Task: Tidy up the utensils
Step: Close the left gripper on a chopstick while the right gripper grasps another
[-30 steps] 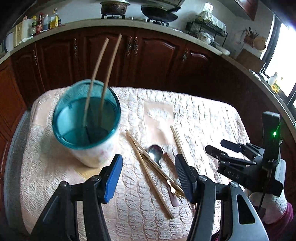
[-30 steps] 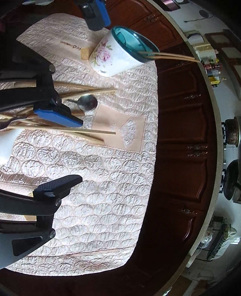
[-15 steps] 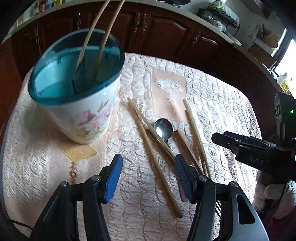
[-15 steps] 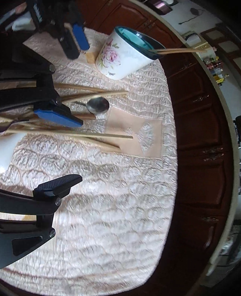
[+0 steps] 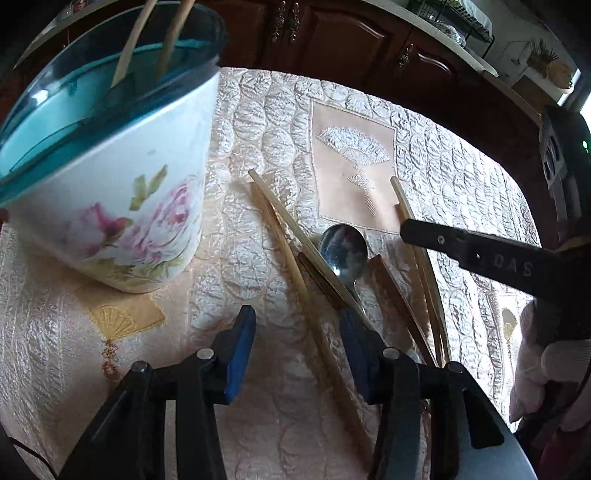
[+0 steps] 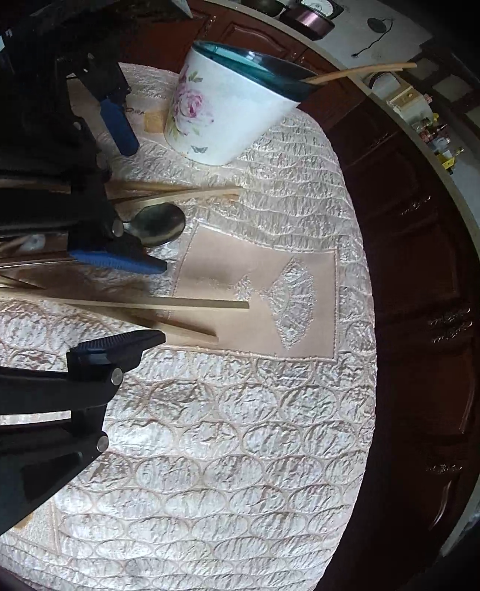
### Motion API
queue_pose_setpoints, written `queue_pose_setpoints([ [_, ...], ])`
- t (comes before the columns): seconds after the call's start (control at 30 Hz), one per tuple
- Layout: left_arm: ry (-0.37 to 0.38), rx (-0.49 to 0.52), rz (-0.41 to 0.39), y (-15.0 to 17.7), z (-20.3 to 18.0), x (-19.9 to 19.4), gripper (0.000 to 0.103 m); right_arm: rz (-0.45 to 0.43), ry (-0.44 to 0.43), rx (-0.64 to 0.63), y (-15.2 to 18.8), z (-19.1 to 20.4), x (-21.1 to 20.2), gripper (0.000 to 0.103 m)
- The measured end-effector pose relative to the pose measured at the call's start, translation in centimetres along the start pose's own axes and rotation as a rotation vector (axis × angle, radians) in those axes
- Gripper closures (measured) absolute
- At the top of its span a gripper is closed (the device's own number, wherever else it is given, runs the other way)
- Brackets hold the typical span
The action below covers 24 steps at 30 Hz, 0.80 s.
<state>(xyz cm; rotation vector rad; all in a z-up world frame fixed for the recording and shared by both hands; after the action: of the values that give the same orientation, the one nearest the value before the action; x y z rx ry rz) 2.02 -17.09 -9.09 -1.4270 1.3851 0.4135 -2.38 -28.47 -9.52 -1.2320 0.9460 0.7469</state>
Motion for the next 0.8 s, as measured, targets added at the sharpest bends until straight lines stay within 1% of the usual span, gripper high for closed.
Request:
queue_pose_setpoints([
  [0.03,-0.006,0.001,0.004,-0.1,0.0,0.3,0.059,0.002,0.004,-0.003,-0.3,0.0,0.3,0.075],
  [0.1,-0.025,0.006,0.013,-0.2,0.2,0.9,0.07,0.012,0.003,-0.008,-0.9,0.2,1.0,0.087],
  [0.13,-0.026,0.008,0.012,-0.3,0.3,1.1,0.072,0.016,0.002,-0.012,-1.1,0.3,1.3,0.09],
  [0.17,-0.023,0.01,0.01,-0.3,0.3,1.0,0.077,0.017,-0.001,-0.013,-1.1,0.3,1.3,0.094],
  [0.2,-0.013,0.011,0.013,-0.4,0.4,1.1,0.089,0.015,-0.008,-0.013,-1.1,0.3,1.3,0.094],
  [0.23,0.003,0.007,0.024,-0.4,0.6,1.1,0.091,0.016,-0.022,-0.008,-1.0,0.2,1.2,0.094],
  [0.33,0.037,0.001,0.048,0.1,0.9,0.5,0.094,0.018,-0.061,0.014,-0.5,-0.7,0.5,0.095],
  [0.43,0.05,0.036,0.072,1.5,0.8,-0.7,0.096,0.021,-0.073,0.016,0.3,-1.6,-0.4,0.095],
  [0.53,0.063,0.047,0.112,3.3,0.9,-1.3,0.096,0.028,-0.079,0.031,1.4,-2.9,-1.1,0.095],
  [0.67,0.051,0.08,0.15,5.7,1.1,-2.2,0.096,0.032,-0.075,0.06,2.3,-4.6,-1.6,0.095],
  [0.8,0.032,0.103,0.159,6.4,1.0,-2.9,0.096,0.048,-0.051,0.093,3.1,-6.4,-1.4,0.094],
])
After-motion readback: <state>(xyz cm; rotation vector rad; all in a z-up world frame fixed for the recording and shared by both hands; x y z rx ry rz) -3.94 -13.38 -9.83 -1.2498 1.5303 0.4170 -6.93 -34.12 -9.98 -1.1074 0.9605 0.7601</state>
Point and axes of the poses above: each gripper's, at about its wrist camera, not at the fingertips, and x roughly the way its jaws point, z to its left, y to its underside, the point moved 3 cm from there along x, roughly the way its jaws point, and after that the axes turned 10 degrees about y, right-handed, at the moved point
